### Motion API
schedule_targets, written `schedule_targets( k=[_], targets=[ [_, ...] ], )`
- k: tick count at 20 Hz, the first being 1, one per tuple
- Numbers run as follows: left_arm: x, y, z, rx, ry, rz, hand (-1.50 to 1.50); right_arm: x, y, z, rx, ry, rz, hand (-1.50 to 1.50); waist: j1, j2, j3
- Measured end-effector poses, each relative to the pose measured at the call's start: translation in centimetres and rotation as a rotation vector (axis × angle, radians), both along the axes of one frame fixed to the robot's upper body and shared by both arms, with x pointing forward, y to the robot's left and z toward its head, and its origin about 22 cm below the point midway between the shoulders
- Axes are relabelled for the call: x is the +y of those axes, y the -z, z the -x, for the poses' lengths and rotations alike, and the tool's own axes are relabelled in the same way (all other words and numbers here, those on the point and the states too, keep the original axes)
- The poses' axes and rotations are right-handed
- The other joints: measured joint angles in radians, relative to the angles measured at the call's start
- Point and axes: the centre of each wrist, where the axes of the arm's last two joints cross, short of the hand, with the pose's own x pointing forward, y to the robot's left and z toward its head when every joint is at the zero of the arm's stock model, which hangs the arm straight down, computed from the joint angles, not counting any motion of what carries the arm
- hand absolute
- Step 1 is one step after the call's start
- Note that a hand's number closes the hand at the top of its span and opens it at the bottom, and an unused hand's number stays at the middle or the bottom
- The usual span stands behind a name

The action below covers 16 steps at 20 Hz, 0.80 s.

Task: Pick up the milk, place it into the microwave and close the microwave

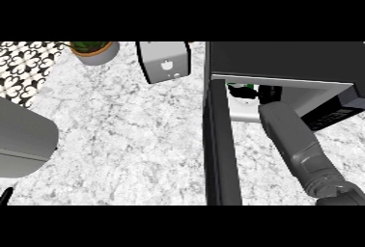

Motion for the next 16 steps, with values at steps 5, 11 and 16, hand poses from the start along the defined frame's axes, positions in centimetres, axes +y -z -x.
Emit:
schedule_targets(
  k=[5,11,16],
  targets=[
    [0.2,0.2,-0.3,0.001,0.018,-0.008,-1.50,-2.1,-0.3,-0.1,0.004,0.073,0.000,1.50,0.012,0.008,0.001],
    [0.0,0.2,-1.1,-0.005,0.027,-0.006,-1.50,-4.8,-0.2,0.2,0.026,0.131,0.020,1.50,0.023,0.017,0.002],
    [-0.3,0.6,-1.7,0.008,0.037,0.003,-1.50,-5.7,0.1,0.5,0.052,0.165,0.032,1.50,0.031,0.019,0.001]
  ],
)
